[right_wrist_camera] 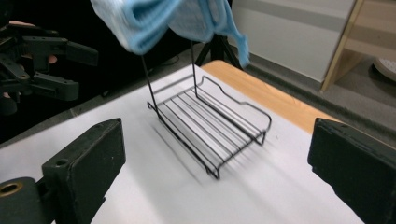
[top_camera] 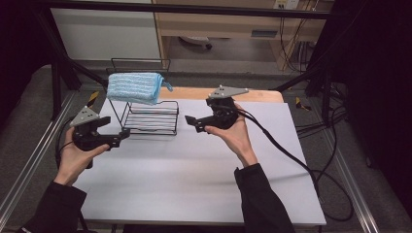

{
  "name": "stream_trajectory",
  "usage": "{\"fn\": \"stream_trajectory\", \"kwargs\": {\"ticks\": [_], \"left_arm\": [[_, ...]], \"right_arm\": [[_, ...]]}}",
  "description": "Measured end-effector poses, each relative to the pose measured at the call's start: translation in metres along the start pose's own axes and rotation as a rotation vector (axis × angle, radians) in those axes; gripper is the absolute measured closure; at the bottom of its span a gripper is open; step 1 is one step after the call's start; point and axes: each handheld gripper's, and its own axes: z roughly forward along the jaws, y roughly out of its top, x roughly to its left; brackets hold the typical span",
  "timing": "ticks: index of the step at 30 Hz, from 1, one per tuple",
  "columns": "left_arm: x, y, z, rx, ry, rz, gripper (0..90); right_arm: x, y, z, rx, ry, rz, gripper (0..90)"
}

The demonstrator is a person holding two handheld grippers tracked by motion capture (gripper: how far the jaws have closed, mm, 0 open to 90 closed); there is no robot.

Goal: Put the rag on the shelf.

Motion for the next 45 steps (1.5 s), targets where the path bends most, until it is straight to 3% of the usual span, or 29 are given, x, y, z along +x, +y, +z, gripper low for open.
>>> {"fn": "stream_trajectory", "kwargs": {"ticks": [9, 15, 16, 18, 19, 21, 31, 34, 45], "left_arm": [[-0.018, -0.025, 0.017, 0.037, -0.035, 0.02, 8.7], [-0.029, -0.042, 0.027, 0.067, -0.069, 0.041, 8.9], [-0.031, -0.045, 0.029, 0.069, -0.075, 0.041, 9.0], [-0.034, -0.051, 0.031, 0.073, -0.088, 0.047, 9.0], [-0.035, -0.054, 0.032, 0.074, -0.092, 0.048, 9.0], [-0.037, -0.06, 0.034, 0.08, -0.097, 0.048, 9.0], [-0.042, -0.089, 0.042, 0.127, -0.129, 0.076, 9.6], [-0.042, -0.093, 0.042, 0.143, -0.123, 0.093, 9.6], [-0.039, -0.105, 0.038, 0.148, -0.131, 0.091, 9.6]], "right_arm": [[-0.018, -0.041, -0.022, 0.028, -0.022, 0.049, 1.6], [-0.029, -0.077, -0.042, 0.052, -0.04, 0.074, 0.7], [-0.032, -0.09, -0.048, 0.063, -0.044, 0.081, 0.7], [-0.034, -0.096, -0.051, 0.065, -0.056, 0.086, 0.7], [-0.039, -0.109, -0.058, 0.064, -0.062, 0.106, 0.6], [-0.041, -0.115, -0.061, 0.064, -0.063, 0.106, 0.6], [-0.055, -0.165, -0.086, 0.107, -0.083, 0.156, 0.6], [-0.058, -0.177, -0.092, 0.121, -0.072, 0.156, 0.6], [-0.067, -0.218, -0.109, 0.156, -0.079, 0.184, 0.6]]}}
